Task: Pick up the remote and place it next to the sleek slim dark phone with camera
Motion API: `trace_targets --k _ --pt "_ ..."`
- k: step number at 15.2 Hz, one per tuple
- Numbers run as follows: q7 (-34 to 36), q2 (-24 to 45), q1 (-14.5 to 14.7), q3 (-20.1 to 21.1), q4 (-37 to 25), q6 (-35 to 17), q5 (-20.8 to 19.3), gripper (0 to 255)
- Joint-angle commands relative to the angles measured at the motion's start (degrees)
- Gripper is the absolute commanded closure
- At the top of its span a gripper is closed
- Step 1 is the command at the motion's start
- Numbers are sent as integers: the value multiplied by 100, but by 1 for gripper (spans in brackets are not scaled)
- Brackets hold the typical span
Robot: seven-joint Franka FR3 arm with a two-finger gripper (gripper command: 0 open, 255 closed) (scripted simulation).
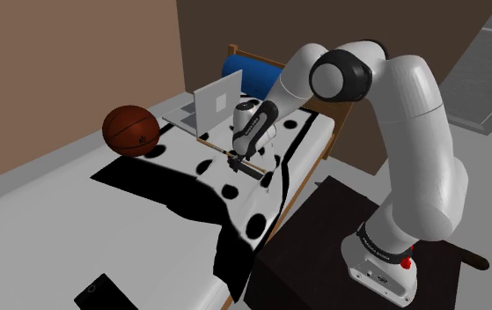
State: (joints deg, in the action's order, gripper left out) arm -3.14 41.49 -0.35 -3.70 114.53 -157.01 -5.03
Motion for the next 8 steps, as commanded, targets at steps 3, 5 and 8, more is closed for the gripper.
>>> trace_targets --k 3,5,8 --pt "-6 26 -7 0 -11 -17 0 0" --pt "-6 26 -7 0 -11 -17 0 0" --pt "-5 25 -7 0 -11 -17 0 255"
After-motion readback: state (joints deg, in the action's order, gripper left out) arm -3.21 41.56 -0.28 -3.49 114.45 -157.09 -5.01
